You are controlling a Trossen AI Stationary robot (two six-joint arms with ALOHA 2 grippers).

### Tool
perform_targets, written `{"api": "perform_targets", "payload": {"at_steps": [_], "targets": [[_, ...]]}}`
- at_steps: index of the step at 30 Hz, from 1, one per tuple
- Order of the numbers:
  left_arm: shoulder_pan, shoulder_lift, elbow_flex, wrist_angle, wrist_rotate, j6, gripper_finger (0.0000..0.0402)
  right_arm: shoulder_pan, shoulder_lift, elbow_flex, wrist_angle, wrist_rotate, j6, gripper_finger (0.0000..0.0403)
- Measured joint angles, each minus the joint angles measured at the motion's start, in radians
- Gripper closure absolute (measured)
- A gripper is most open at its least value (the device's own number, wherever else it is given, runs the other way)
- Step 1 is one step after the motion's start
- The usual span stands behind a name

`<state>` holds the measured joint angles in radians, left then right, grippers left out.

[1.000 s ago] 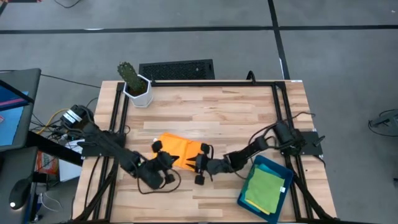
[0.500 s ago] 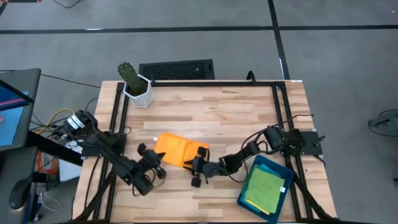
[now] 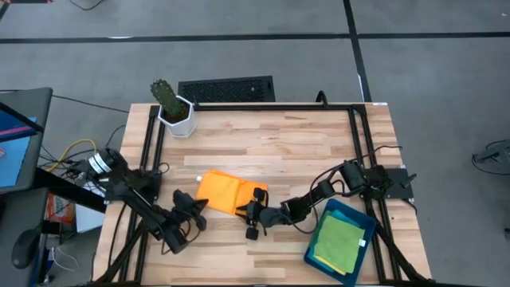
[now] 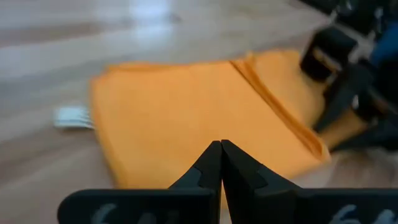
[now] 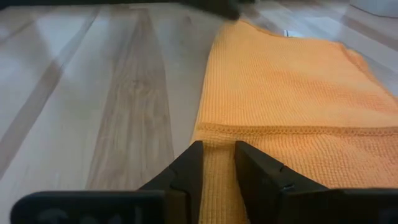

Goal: Fold microfiber towels
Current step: Fold the orange microfiber towel

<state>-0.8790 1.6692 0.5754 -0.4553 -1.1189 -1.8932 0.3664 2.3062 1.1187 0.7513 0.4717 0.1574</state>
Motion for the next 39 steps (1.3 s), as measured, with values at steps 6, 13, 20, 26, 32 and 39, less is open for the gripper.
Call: {"api": "perform_targets", "payload": {"at_steps": [6, 13, 20, 26, 32, 39], "targets": [[0.027, 0.165, 0.000, 0.193, 0.071, 0.118, 0.0402, 0.000, -0.001, 0.000, -0.008, 0.000, 0.000, 0.0285], [-0.012, 0.197, 0.058, 0.050, 0.098, 0.001, 0.0402, 0.000, -0.003, 0.000, -0.017, 0.000, 0.003, 0.0285], [-0.034, 0.111, 0.168, -0.434, 0.227, -0.139, 0.0402, 0.000, -0.005, 0.002, -0.035, 0.002, 0.011, 0.0285], [-0.034, 0.066, 0.214, -0.566, 0.216, -0.197, 0.0402, -0.001, -0.005, 0.002, -0.035, 0.002, 0.010, 0.0285], [-0.061, 0.103, 0.127, -0.442, 0.157, -0.349, 0.0401, -0.002, -0.005, 0.002, -0.037, 0.001, 0.010, 0.0285], [-0.082, 0.187, 0.077, -0.292, 0.189, -0.352, 0.0402, -0.004, -0.005, 0.002, -0.037, 0.001, 0.007, 0.0285]]}}
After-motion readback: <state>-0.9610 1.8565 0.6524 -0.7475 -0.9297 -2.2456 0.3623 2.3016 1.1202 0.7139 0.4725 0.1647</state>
